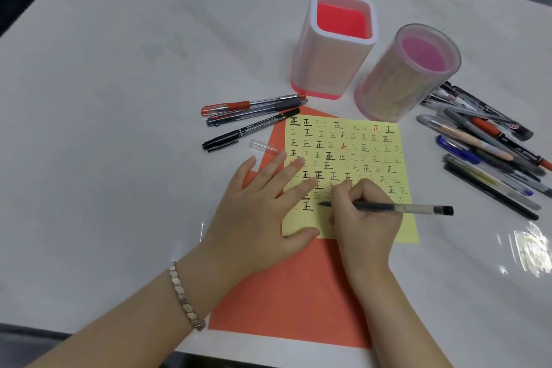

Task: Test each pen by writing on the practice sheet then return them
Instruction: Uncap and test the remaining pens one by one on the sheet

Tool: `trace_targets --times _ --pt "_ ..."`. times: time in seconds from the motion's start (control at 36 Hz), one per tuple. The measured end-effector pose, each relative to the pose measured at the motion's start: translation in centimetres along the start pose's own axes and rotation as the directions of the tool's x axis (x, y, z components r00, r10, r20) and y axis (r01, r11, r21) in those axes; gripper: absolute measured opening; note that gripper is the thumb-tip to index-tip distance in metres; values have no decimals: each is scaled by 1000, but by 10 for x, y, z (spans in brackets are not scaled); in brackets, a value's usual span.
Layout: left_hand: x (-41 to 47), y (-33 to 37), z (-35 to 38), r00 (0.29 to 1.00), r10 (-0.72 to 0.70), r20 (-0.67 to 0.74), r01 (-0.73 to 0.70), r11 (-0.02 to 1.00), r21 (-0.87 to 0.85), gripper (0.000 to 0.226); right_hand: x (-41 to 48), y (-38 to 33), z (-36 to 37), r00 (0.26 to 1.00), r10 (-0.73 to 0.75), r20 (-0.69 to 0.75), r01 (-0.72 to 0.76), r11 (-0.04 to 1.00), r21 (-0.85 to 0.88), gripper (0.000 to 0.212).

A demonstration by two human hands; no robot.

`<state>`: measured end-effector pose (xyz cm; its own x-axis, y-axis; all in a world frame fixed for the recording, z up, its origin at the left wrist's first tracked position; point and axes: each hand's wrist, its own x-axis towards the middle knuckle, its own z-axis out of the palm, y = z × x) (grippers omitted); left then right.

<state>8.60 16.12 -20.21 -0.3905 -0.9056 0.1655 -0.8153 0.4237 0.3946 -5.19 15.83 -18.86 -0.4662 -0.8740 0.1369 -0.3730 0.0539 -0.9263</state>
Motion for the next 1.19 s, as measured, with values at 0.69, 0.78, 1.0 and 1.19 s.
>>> trace_targets --times 0.69,0.78,1.0,1.19 --pt "0 2 -2 1000 -13 7 13 1000 8 63 1 1 -2 1000 20 -1 -20 999 27 33" --pt "0 2 -2 1000 -14 0 14 1000 0 62 1 2 -2 1000 16 -5 -16 1000 18 32" --pt "0 2 -2 1000 -14 2 14 1000 -4 63 1 1 -2 1000 12 -12 -11 1000 12 33" --pt "1 2 -2 1000 -18 10 18 1000 -7 63 1 2 -2 1000 2 -12 -2 1000 21 33"
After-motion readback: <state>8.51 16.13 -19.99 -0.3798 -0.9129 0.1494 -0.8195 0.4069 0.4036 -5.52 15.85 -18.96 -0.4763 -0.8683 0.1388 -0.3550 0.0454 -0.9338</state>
